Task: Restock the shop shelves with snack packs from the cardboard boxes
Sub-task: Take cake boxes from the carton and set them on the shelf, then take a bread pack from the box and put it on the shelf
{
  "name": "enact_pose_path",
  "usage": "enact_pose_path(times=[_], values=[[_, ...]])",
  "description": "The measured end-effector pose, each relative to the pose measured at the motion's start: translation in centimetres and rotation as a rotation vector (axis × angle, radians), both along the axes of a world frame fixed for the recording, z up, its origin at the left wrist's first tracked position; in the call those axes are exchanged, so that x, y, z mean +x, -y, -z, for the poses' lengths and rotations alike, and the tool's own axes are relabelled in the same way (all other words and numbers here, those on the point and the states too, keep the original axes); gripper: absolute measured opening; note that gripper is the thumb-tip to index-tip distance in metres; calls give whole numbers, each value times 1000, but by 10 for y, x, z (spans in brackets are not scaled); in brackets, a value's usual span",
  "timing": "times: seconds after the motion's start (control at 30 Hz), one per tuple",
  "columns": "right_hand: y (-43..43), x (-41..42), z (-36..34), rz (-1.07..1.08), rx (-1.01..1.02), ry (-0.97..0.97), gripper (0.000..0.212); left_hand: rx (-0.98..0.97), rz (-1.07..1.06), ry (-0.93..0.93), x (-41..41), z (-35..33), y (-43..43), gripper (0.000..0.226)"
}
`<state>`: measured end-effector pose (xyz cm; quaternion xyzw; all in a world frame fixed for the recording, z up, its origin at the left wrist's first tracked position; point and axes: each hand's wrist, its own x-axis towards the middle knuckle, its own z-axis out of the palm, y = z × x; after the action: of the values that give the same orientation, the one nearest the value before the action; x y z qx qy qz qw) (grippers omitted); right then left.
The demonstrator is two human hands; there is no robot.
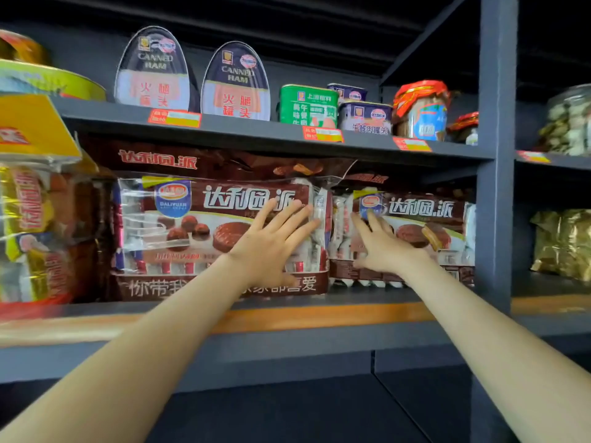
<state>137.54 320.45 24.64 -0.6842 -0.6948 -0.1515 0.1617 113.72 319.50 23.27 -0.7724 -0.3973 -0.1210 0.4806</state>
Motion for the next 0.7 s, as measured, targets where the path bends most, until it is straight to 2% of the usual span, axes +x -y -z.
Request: enact_pose_path(times=[0.07,0.2,0.27,0.4,0.57,0.7], values=[[22,-10,1,-79,76,-64,71,-120,137,193,4,-2,19,93],[82,-51,40,-337,379,-237,35,-362,332,743,8,26,81,61],[119,-73,69,-503,405,-274,32,-335,334,835,6,57,114,53],[173,-111,146,-809,273,-249,33,-349,344,961,-23,144,174,41],[223,-176,260,-1070,-100,-266,28,-490,-170,1216,-76,290,279,33],[265,-246,342,-1273,-429,-187,29,-601,-594,1338,-115,383,388,28]])
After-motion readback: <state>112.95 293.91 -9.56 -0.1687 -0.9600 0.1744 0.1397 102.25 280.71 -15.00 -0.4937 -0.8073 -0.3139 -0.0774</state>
